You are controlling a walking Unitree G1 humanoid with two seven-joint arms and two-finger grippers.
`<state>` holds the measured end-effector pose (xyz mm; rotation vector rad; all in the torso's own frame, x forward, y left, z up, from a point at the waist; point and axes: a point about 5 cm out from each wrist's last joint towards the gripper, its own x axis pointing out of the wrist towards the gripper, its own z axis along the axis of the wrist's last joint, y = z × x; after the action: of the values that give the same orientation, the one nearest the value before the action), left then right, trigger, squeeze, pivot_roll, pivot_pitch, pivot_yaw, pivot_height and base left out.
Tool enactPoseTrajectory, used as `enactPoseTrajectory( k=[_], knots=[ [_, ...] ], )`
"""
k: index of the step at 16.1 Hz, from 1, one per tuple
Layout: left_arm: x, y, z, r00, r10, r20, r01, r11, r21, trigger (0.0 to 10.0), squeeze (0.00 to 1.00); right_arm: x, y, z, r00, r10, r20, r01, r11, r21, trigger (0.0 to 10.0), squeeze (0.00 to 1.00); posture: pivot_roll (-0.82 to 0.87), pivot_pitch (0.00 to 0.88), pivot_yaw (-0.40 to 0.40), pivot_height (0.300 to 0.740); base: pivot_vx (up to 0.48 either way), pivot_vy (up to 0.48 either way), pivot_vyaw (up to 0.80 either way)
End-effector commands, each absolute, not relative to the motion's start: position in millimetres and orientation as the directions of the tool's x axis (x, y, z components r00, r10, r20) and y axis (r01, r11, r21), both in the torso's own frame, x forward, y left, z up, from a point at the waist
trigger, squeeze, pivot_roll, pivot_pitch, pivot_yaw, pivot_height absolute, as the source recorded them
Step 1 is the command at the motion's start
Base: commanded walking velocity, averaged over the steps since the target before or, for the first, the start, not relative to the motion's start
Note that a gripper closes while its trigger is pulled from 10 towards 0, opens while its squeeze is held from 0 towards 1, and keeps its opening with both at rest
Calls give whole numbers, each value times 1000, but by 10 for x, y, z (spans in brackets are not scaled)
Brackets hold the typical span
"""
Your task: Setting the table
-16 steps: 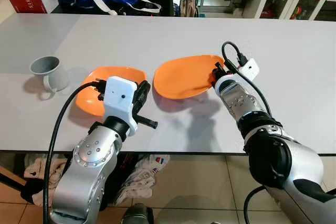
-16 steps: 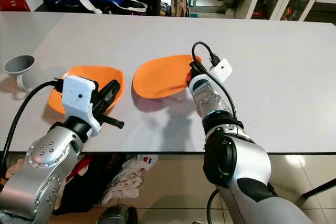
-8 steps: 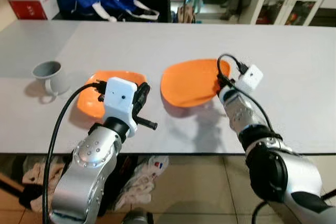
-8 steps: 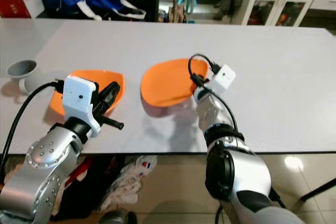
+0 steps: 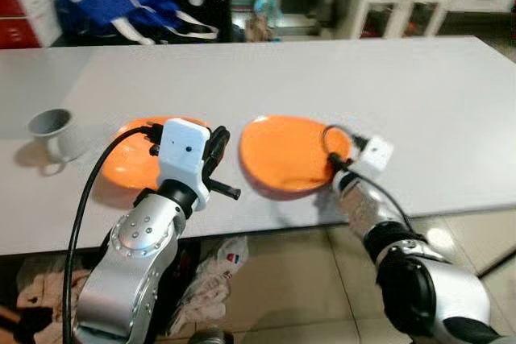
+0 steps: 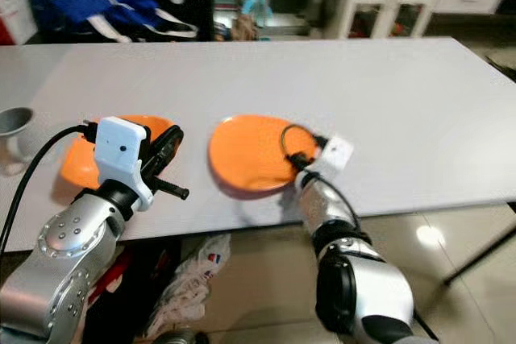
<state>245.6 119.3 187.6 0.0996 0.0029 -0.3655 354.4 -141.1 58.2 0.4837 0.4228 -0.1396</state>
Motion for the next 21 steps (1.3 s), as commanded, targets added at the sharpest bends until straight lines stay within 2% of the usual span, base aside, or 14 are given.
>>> enactPoseTrajectory(
  k=[1, 4, 5, 6, 8, 9, 10, 21],
  knots=[
    [2431, 1198, 1899, 932, -362, -18, 362, 927, 98, 10000, 0, 3389, -1368, 348, 841, -16, -540, 255, 893, 371, 10000, 1000, 184, 46, 15, 740, 0, 0, 0],
    [2429, 1188, 1898, 931, -363, -21, 364, 926, 98, 10000, 0, 3374, -1340, 330, 842, 4, -540, 219, 911, 348, 10000, 1000, 180, 49, 13, 740, 0, 0, 0],
    [2429, 1189, 1897, 932, -363, -22, 363, 927, 98, 10000, 0, 3374, -1339, 330, 842, 4, -539, 216, 914, 344, 10000, 831, 180, 49, 13, 740, 0, 0, 0],
    [2431, 1188, 1897, 933, -360, -21, 361, 928, 97, 10000, 0, 3395, -1337, 360, 854, 6, -521, 187, 930, 318, 10000, 0, 179, 49, 11, 740, 0, 0, 0],
    [2432, 1186, 1892, 933, -358, -23, 358, 929, 95, 10000, 0, 3428, -1346, 405, 865, -1, -502, 161, 948, 275, 10000, 0, 178, 47, 9, 740, 0, 0, 0],
    [2435, 1185, 1894, 934, -357, -22, 358, 929, 94, 10000, 0, 3427, -1348, 404, 864, -1, -503, 163, 946, 278, 10000, 153, 179, 47, 8, 740, 0, 0, 0],
    [2436, 1185, 1894, 934, -358, -22, 358, 929, 94, 10000, 0, 3428, -1344, 406, 866, 4, -500, 160, 945, 285, 10000, 1000, 179, 47, 8, 740, 0, 0, 0],
    [2444, 1168, 1896, 931, -364, -21, 365, 926, 98, 10000, 0, 3502, -1279, 521, 899, 40, -436, 64, 973, 221, 10000, 1000, 174, 47, 7, 740, 0, 0, 0]
  ],
)
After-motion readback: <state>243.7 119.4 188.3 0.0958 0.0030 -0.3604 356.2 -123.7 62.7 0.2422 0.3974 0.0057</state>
